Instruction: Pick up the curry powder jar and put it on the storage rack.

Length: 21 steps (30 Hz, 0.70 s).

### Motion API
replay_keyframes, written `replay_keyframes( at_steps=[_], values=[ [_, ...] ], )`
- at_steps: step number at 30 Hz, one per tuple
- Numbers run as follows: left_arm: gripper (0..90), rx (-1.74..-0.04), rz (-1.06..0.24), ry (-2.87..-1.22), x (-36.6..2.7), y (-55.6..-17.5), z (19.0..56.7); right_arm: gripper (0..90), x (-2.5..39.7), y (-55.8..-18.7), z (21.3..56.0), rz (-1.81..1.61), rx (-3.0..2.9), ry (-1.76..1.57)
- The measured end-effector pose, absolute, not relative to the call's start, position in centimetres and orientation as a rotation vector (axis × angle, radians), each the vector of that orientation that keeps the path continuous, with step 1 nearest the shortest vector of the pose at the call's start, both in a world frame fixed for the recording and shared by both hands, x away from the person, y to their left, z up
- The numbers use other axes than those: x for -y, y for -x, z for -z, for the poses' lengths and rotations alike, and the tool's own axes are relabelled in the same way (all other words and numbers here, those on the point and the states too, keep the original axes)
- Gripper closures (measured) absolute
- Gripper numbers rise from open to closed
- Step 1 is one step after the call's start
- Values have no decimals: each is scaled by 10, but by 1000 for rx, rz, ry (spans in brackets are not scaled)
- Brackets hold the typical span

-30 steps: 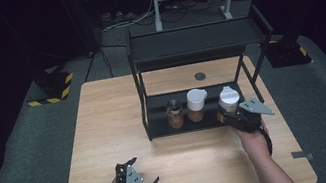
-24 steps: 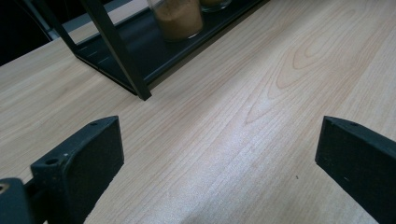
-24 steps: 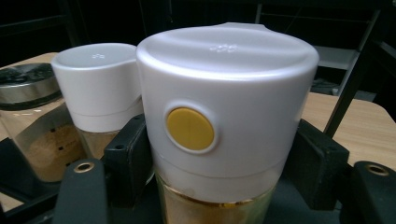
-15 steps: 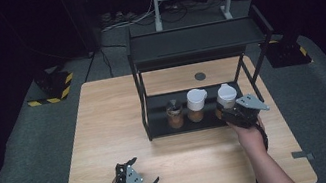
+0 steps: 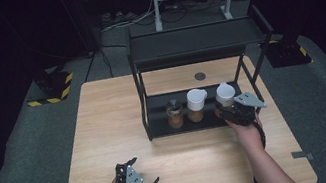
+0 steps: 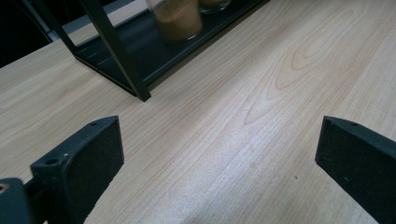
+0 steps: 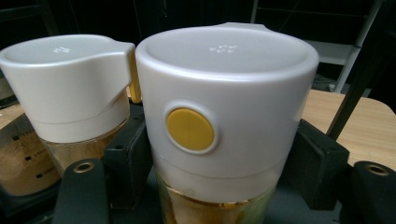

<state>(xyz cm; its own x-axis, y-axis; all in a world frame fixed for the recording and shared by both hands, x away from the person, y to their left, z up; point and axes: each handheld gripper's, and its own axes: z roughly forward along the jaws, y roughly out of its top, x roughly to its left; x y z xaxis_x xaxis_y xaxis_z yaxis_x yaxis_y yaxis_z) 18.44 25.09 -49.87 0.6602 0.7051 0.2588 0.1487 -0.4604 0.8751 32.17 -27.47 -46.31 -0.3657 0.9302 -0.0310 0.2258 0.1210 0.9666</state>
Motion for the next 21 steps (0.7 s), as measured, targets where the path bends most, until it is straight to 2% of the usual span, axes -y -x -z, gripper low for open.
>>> replay_keyframes(
  at_steps=[21],
  values=[
    [14, -664, -772, -1964, -252, -184, 500, 303, 268, -332, 470, -1268, -1713, -1138]
  ],
)
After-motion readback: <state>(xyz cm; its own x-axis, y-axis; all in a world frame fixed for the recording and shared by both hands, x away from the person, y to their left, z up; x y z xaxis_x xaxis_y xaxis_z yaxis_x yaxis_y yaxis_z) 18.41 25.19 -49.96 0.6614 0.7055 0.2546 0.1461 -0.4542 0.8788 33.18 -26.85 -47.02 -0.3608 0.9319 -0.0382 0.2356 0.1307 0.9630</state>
